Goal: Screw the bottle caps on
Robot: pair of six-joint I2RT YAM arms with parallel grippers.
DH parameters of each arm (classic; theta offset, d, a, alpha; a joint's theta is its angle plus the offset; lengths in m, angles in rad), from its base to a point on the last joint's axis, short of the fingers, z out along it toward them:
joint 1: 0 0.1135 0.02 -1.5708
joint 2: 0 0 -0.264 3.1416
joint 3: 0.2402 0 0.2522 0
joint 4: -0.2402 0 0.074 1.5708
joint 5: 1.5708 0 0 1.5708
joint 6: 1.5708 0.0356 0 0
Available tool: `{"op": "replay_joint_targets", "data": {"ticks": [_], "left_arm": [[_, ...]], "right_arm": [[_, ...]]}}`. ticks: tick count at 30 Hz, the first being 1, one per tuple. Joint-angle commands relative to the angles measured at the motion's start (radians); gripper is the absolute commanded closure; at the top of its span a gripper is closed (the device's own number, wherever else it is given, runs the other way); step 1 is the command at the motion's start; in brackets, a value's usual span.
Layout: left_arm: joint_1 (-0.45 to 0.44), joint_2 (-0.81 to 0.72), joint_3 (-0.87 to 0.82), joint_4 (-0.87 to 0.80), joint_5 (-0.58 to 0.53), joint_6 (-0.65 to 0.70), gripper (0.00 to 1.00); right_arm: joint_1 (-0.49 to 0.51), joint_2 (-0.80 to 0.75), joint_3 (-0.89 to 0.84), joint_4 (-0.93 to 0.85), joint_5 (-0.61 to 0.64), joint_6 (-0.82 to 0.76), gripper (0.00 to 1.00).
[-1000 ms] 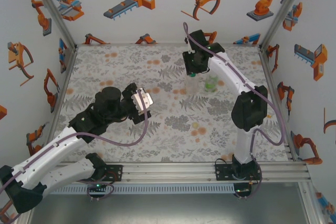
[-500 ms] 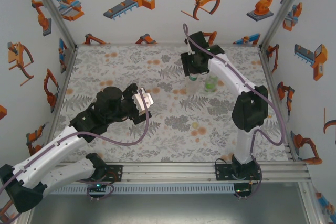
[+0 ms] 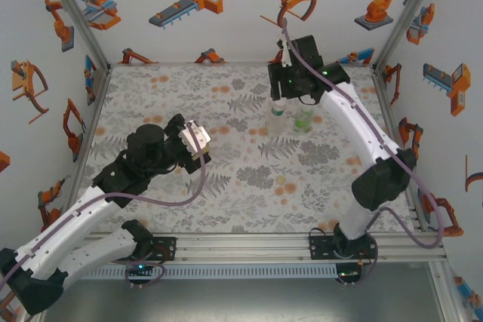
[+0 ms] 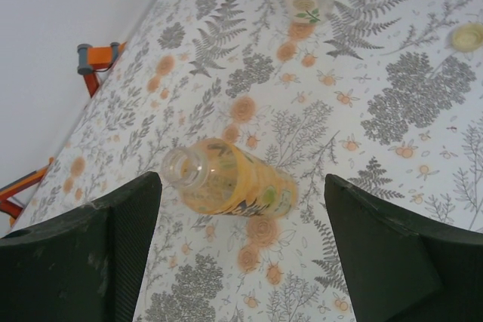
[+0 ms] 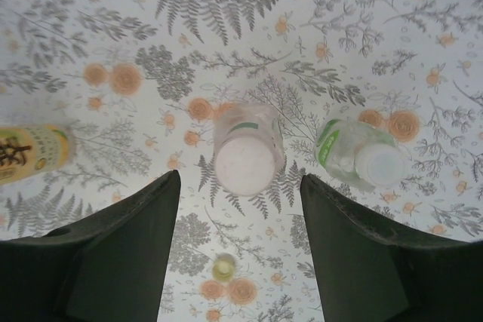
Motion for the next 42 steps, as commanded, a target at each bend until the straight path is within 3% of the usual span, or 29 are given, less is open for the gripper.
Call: {"op": "replay_joint_targets", "data": {"ticks": [1,11,18,29,42], "left_arm": [[0.034,-0.034,-0.015,0.056,-0.022,-0.036,0.19],[0.107,-0.124,-0.065,0.148,-0.177,-0.063,0.17],[0.130,-0.156,-0.084,0.177,-0.180,-0.072,0.16],[0.182,-0.161,-0.088,0.190,-0.139,-0.098,0.16],[0.209,-0.177,-0.092,0.193,-0.117,-0.114,0.16]], "right_arm": [[0.024,-0.085,-0.083,0.072,-0.081,-0.036,0.40],[0.138,-0.248,-0.454,0.548,-0.366,-0.017,0.40],[0.260,-0.224,-0.593,0.866,-0.414,-0.036,0.36],[0.399,-0.031,-0.557,1.074,-0.369,-0.040,0.26],[0.443,0.153,-0.477,1.179,-0.324,0.001,0.22]]}}
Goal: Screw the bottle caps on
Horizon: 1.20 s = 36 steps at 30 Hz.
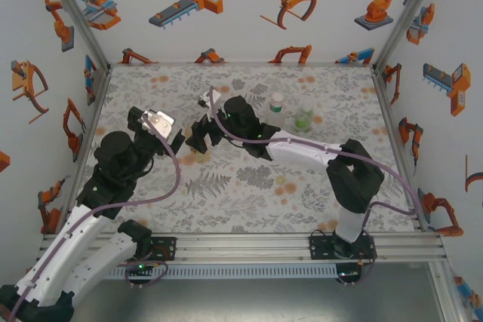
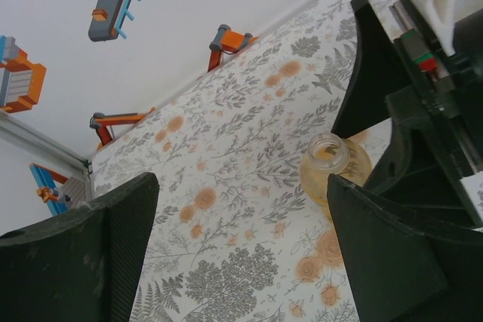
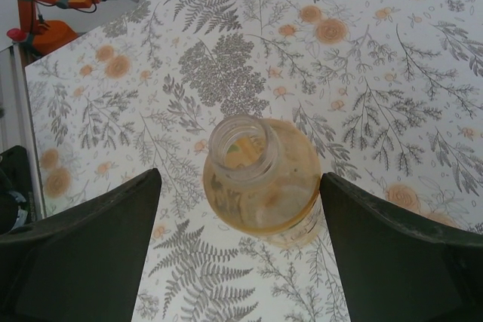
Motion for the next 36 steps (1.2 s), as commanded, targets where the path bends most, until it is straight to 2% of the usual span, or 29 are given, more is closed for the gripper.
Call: {"op": "replay_joint_targets", "data": {"ticks": [1,17,23,29,36], "left_arm": [[0.008,-0.010,-0.011,0.031,0.017,-0.028,0.16],[0.008,0.000,-0.006,0.023,0.034,-0.031,0.16],[0.007,0.002,-0.006,0.020,0.040,-0.033,0.15],[0.008,0.005,-0.006,0.023,0.050,-0.037,0.16],[0.008,0.009,-0.006,0.024,0.094,-0.047,0.16]], "right_arm": [[0.011,0.038,0.045,0.075,0.012,0.014,0.22],[0.016,0.157,0.026,0.222,0.034,-0.007,0.24],[0.018,0.181,0.033,0.231,0.043,-0.017,0.29],[0.019,0.147,0.013,0.229,0.039,-0.023,0.44],[0.019,-0.001,-0.082,0.179,0.089,-0.050,0.48]]}}
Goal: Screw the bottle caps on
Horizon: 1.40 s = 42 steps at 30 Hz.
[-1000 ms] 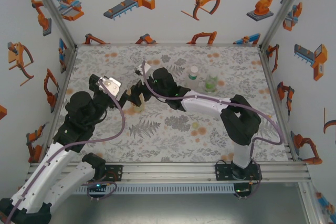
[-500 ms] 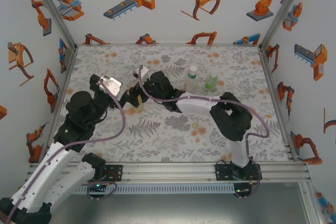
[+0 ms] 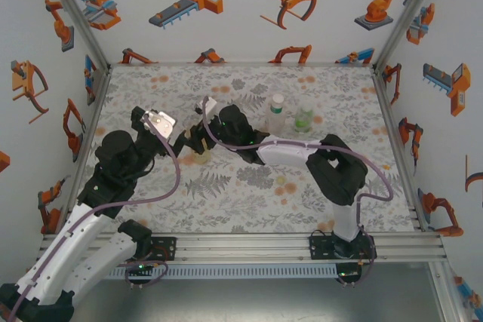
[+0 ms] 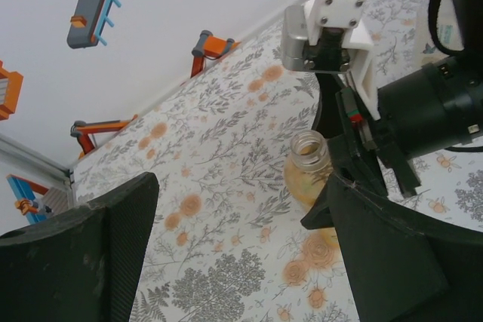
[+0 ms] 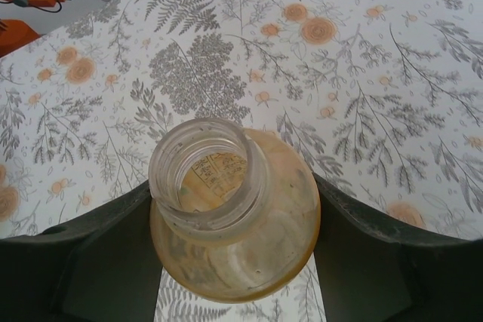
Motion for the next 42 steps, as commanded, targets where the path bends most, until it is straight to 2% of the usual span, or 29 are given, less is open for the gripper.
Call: {"op": "replay_joint_targets", "data": {"ticks": [1,5,10,15,22,30,34,37,42], "left_arm": [[0.007,-0.002,-0.006,0.023,0.050,-0.029,0.16],[0.007,-0.001,-0.017,0.049,0.103,-0.049,0.15],[0.008,0.012,-0.025,0.089,0.254,-0.070,0.15],[0.005,0.080,-0.014,0.147,0.496,-0.135,0.20],[-0.021,0.190,-0.020,0.318,0.777,-0.273,0.18],[-0.155,0.280,-0.007,0.425,0.816,-0.291,0.16],[-0.175,0.335,-0.027,0.592,0.822,-0.378,0.16],[-0.186,0.390,-0.018,0.685,0.875,-0.446,0.16],[-0.230,0.435,0.016,0.715,0.964,-0.467,0.16]], "right_arm": [[0.006,-0.132,-0.053,-0.011,0.041,-0.039,0.48],[0.001,-0.256,-0.134,-0.056,0.073,-0.056,0.50],[-0.008,-0.426,-0.194,-0.170,0.089,-0.066,0.50],[-0.017,-0.584,-0.211,-0.311,0.109,-0.083,0.50],[-0.021,-0.780,-0.201,-0.494,0.076,-0.107,0.51],[-0.021,-0.914,-0.166,-0.602,-0.062,-0.087,0.54],[-0.022,-0.933,-0.143,-0.604,-0.134,-0.066,0.56],[-0.022,-0.939,-0.135,-0.588,-0.162,-0.047,0.57],[-0.021,-0.951,-0.128,-0.553,-0.175,-0.028,0.58]]}}
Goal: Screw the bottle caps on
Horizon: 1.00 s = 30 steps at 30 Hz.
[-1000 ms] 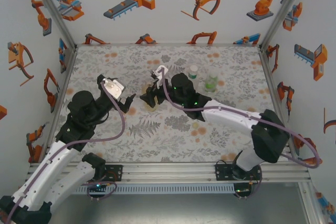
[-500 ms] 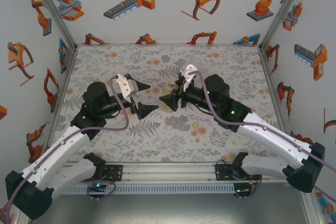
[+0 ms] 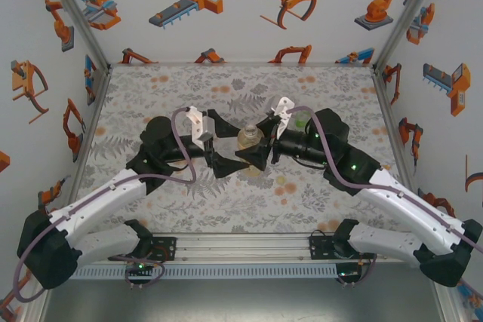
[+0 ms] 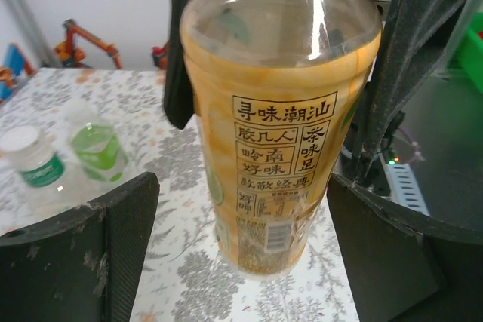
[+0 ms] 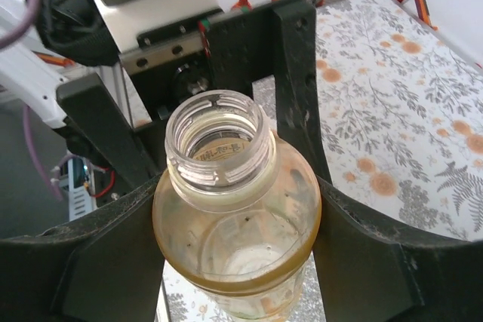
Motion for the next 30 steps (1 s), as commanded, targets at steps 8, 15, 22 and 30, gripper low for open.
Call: {"op": "replay_joint_targets", "data": {"ticks": [8,15,22,30], "left_arm": [[-0.050,0.034,0.051,0.114,0.122,-0.072,0.16],[-0.072,0.038,0.053,0.178,0.078,-0.106,0.18],[-0.084,0.059,0.048,0.268,0.032,-0.156,0.21],[-0.092,0.063,0.039,0.281,-0.010,-0.150,0.18]], "right_arm": [[0.002,-0.045,0.018,0.140,-0.037,0.048,0.60],[0.002,-0.072,-0.045,0.304,-0.040,0.078,0.61],[0.003,-0.076,-0.072,0.384,-0.079,0.113,0.63],[0.001,-0.089,-0.082,0.410,-0.087,0.128,0.65]]}}
